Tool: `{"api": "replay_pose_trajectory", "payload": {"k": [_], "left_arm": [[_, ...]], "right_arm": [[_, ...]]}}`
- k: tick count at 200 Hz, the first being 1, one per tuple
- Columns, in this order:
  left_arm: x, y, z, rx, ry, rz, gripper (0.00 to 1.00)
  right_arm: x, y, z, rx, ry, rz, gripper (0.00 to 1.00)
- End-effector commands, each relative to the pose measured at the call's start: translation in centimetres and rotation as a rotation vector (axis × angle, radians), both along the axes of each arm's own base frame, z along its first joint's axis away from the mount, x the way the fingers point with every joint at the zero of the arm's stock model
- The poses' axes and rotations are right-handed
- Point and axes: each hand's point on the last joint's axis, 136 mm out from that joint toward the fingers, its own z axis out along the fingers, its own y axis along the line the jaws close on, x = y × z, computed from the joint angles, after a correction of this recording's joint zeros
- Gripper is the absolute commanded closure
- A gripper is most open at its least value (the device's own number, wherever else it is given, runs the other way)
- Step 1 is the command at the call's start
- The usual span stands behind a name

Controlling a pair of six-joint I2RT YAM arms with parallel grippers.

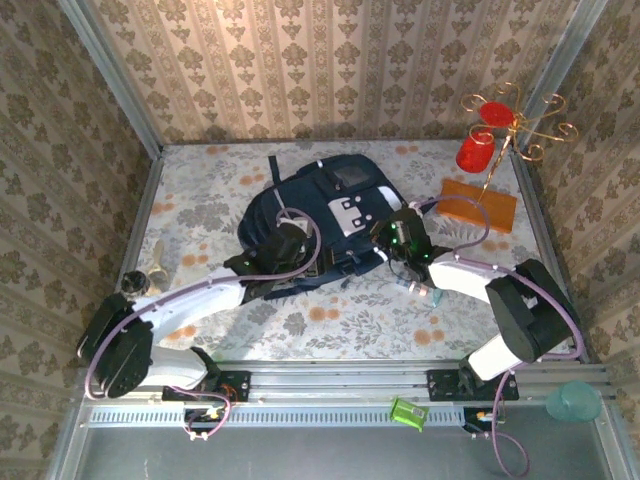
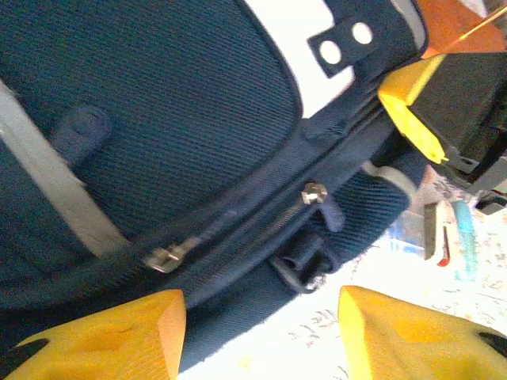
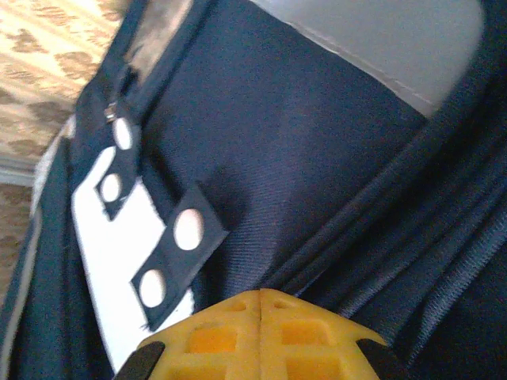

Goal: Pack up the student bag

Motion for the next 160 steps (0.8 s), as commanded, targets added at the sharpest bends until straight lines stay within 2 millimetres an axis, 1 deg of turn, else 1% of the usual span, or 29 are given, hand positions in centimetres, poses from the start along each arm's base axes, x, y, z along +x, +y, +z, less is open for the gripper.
{"api": "replay_pose_trajectory", "payload": {"k": [1, 24, 40, 42, 44, 56, 65, 76, 78, 79, 80, 85, 87, 90, 91, 92, 96, 101, 104, 106, 108, 115, 126, 134, 146, 154, 160], "left_arm": [[-0.6, 0.7, 0.0, -0.018, 0.014, 0.047, 0.46], [0.2, 1.0, -0.3, -0.008, 0.016, 0.059, 0.45], [0.8, 1.6, -0.5, -0.008, 0.02, 0.087, 0.45], [0.8, 1.7, -0.5, -0.006, 0.021, 0.089, 0.45], [0.8, 1.8, -0.6, -0.003, 0.023, 0.094, 0.45], [1.1, 2.4, -0.8, 0.008, 0.019, 0.12, 0.45], [1.3, 2.7, -0.9, 0.011, 0.011, 0.133, 0.45], [1.4, 2.5, -0.9, 0.01, 0.007, 0.127, 0.43], [1.4, 2.5, -1.0, 0.012, 0.008, 0.126, 0.43], [1.5, 2.5, -0.9, 0.013, 0.007, 0.126, 0.43], [1.5, 2.5, -0.9, 0.015, 0.007, 0.126, 0.43], [1.5, 2.5, -0.9, 0.022, 0.006, 0.124, 0.42], [1.5, 2.5, -1.0, 0.026, 0.006, 0.124, 0.42], [1.6, 2.5, -0.9, 0.026, 0.004, 0.122, 0.42], [1.6, 2.5, -1.0, 0.026, 0.005, 0.123, 0.42], [1.6, 2.5, -1.0, 0.027, 0.004, 0.122, 0.42], [1.6, 2.5, -1.0, 0.028, 0.004, 0.122, 0.41], [1.6, 2.5, -1.1, 0.028, 0.002, 0.121, 0.41], [1.6, 2.5, -1.0, 0.026, -0.001, 0.123, 0.41], [1.6, 2.5, -1.1, 0.027, -0.003, 0.121, 0.41], [1.6, 2.5, -1.1, 0.028, -0.004, 0.121, 0.41], [1.6, 2.6, -1.1, 0.03, -0.006, 0.119, 0.41], [1.6, 2.5, -1.1, 0.035, -0.008, 0.113, 0.4], [1.5, 2.5, -1.2, 0.038, -0.006, 0.111, 0.4], [1.5, 2.5, -1.4, 0.036, -0.001, 0.112, 0.4], [1.4, 2.5, -1.5, 0.034, 0.003, 0.113, 0.39], [1.3, 2.5, -1.6, 0.034, 0.008, 0.113, 0.39]], "right_arm": [[0.1, 1.2, 3.8, 0.06, -0.136, -0.006, 1.0], [-1.0, 1.8, 5.2, 0.045, -0.195, -0.004, 1.0], [-1.9, 2.5, 5.2, 0.02, -0.22, 0.006, 1.0], [-2.0, 2.5, 6.1, 0.03, -0.243, 0.006, 1.0], [-2.2, 2.5, 6.4, 0.029, -0.252, 0.008, 1.0], [-2.7, 3.0, 6.6, 0.006, -0.27, 0.021, 1.0], [-2.7, 2.8, 6.5, -0.014, -0.269, 0.024, 1.0], [-2.5, 2.0, 6.4, -0.056, -0.253, 0.008, 0.99], [-2.4, 1.8, 6.4, -0.064, -0.249, 0.007, 0.97], [-2.3, 1.6, 6.3, -0.075, -0.237, 0.007, 0.93], [-2.3, 1.6, 6.3, -0.075, -0.237, 0.007, 0.93], [-2.0, 1.2, 6.1, -0.107, -0.201, 0.01, 0.84], [-1.9, 0.9, 5.7, -0.124, -0.177, 0.012, 0.79], [-1.6, 0.6, 6.0, -0.139, -0.161, 0.009, 0.71], [-1.5, 0.3, 5.7, -0.155, -0.136, 0.008, 0.65], [-1.5, 0.3, 5.7, -0.155, -0.136, 0.008, 0.65], [-1.2, -0.1, 5.6, -0.187, -0.106, 0.01, 0.58], [-1.0, -0.7, 5.3, -0.238, -0.069, 0.02, 0.51], [-0.8, -1.1, 5.5, -0.269, -0.054, 0.019, 0.47], [-0.8, -1.5, 4.6, -0.3, -0.021, 0.016, 0.46], [-0.7, -1.8, 4.3, -0.32, -0.004, 0.011, 0.45], [-0.5, -2.9, 3.9, -0.374, 0.026, -0.006, 0.4], [0.0, -4.5, 3.5, -0.43, 0.047, -0.024, 0.26], [0.4, -6.0, 3.1, -0.451, 0.071, -0.049, 0.18], [1.2, -7.7, 2.5, -0.442, 0.105, -0.058, 0.14], [2.0, -8.2, 2.0, -0.414, 0.124, -0.038, 0.12], [2.6, -8.2, 1.7, -0.389, 0.135, -0.012, 0.12]]}}
